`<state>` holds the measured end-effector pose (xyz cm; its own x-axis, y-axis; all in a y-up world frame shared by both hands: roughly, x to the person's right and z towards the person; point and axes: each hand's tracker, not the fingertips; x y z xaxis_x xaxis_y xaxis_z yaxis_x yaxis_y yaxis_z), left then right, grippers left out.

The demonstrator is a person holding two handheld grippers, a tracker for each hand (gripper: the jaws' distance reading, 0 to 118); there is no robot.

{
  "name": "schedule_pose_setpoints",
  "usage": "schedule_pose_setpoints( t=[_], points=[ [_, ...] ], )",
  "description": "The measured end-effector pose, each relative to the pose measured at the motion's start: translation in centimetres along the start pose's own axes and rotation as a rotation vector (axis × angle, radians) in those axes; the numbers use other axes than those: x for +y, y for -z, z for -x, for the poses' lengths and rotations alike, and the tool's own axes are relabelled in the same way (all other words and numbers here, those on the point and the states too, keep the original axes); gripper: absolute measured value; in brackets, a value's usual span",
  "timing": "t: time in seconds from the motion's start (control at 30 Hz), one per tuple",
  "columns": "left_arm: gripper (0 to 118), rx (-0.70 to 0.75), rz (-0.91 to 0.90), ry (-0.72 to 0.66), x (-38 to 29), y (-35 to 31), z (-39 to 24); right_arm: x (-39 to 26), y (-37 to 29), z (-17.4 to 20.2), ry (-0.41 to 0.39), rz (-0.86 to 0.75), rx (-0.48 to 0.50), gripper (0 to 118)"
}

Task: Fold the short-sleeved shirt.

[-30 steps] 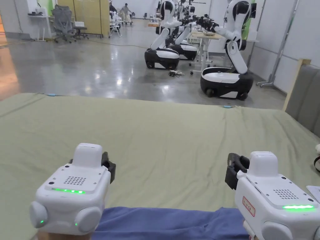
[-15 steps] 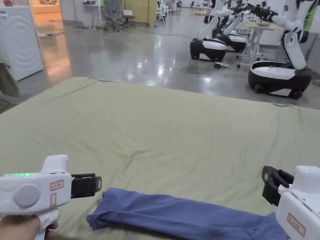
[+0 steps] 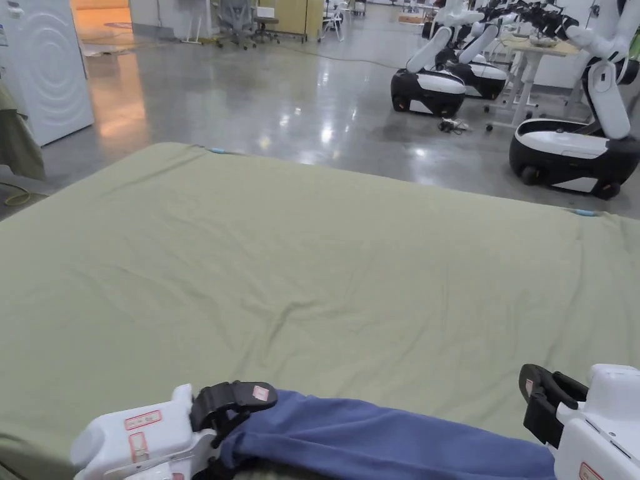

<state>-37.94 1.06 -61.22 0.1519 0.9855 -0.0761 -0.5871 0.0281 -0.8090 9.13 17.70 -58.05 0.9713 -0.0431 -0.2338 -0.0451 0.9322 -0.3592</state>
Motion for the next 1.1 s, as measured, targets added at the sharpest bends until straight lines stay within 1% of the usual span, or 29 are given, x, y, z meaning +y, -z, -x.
schedule_pose_setpoints(
  t=[0.03, 0.07, 0.1, 0.13, 0.17, 0.2, 0.23, 0.27, 0.37, 0.43, 0.5, 0.57, 0.63, 0.7, 0.77, 0.83, 0.87, 0.93, 0.97, 1.0, 1.03, 1.07, 1.1],
  points=[
    [73, 0.062, 0.003, 0.052, 0.2, 0.5, -0.4, 0.0, 0.2, 0.1, -0.001, 0.005, -0.002, 6],
    [25, 0.159, -0.003, 0.097, 0.3, 1.0, -0.8, -0.1, 0.2, 0.2, -0.002, 0.010, -0.003, 6],
    [8, 0.322, 0.001, 0.112, 0.4, 1.8, -0.8, -0.1, 0.3, 0.2, -0.001, 0.011, -0.003, 6],
    [8, 0.459, 0.017, 0.132, -0.3, 2.2, -0.8, -0.1, 0.3, 0.2, 0.000, 0.012, -0.003, 6],
    [8, 0.321, 0.020, 0.112, -0.1, 1.7, -0.5, -0.1, 0.3, 0.2, 0.000, 0.012, -0.004, 6],
    [8, 0.278, -0.038, 0.087, 0.3, 0.9, -0.9, -0.1, 0.2, 0.1, 0.001, 0.013, -0.004, 6],
    [8, 0.308, -0.090, 0.068, 0.5, 0.4, -1.4, -0.1, 0.2, 0.1, 0.003, 0.013, -0.004, 6],
    [8, 0.330, -0.116, 0.094, 0.5, -0.3, -1.9, -0.1, 0.1, 0.0, 0.002, 0.010, -0.005, 6],
    [8, 0.519, -0.172, 0.227, 2.0, -2.5, -3.6, 0.2, -0.2, -0.4, 0.003, 0.003, -0.005, 6],
    [8, 0.612, -0.163, 0.298, 2.3, -3.1, -5.2, 0.2, -0.3, -0.7, 0.006, -0.003, -0.002, 6],
    [8, 0.717, -0.144, 0.473, 1.0, -1.9, -8.2, 0.0, -0.6, -1.0, 0.017, -0.012, 0.002, 6],
    [8, 0.795, -0.144, 0.611, -1.2, 0.4, -11.7, -0.2, -0.8, -1.2, 0.027, -0.018, 0.009, 6],
    [8, 0.864, -0.109, 0.812, -3.8, 3.8, -15.0, -0.5, -1.3, -1.5, 0.040, -0.027, 0.027, 6],
    [8, 0.950, -0.035, 1.052, -7.6, 8.2, -17.4, -0.8, -1.9, -1.7, 0.042, -0.031, 0.024, 6],
    [8, 1.029, 0.022, 1.198, -10.7, 12.8, -18.0, -1.3, -2.6, -2.3, 0.054, -0.041, 0.024, 6],
    [8, 1.150, 0.067, 1.352, -13.9, 17.3, -16.8, -1.7, -3.2, -3.0, 0.064, -0.045, 0.018, 6],
    [8, 1.164, 0.101, 1.398, -15.3, 19.5, -15.9, -2.0, -3.6, -3.5, 0.075, -0.049, 0.017, 6],
    [9, 1.237, 0.185, 1.487, -17.9, 22.7, -13.7, -2.7, -4.2, -4.5, 0.089, -0.050, 0.015, 6],
    [11, 1.259, 0.218, 1.514, -18.8, 23.9, -12.6, -3.0, -4.4, -5.0, 0.092, -0.050, 0.004, 6],
    [23, 1.268, 0.233, 1.518, -19.4, 24.6, -11.7, -3.3, -4.6, -5.7, 0.097, -0.047, -0.002, 6],
    [43, 1.274, 0.239, 1.511, -19.7, 25.0, -11.1, -3.4, -4.7, -6.2, 0.104, -0.046, -0.005, 6],
    [59, 1.291, 0.249, 1.511, -19.6, 25.1, -10.5, -3.5, -4.9, -6.8, 0.113, -0.045, -0.008, 7],
    [64, 1.346, 0.226, 1.534, -19.6, 24.9, -10.3, -3.5, -5.1, -7.3, 0.121, -0.046, -0.011, 7]
  ],
)
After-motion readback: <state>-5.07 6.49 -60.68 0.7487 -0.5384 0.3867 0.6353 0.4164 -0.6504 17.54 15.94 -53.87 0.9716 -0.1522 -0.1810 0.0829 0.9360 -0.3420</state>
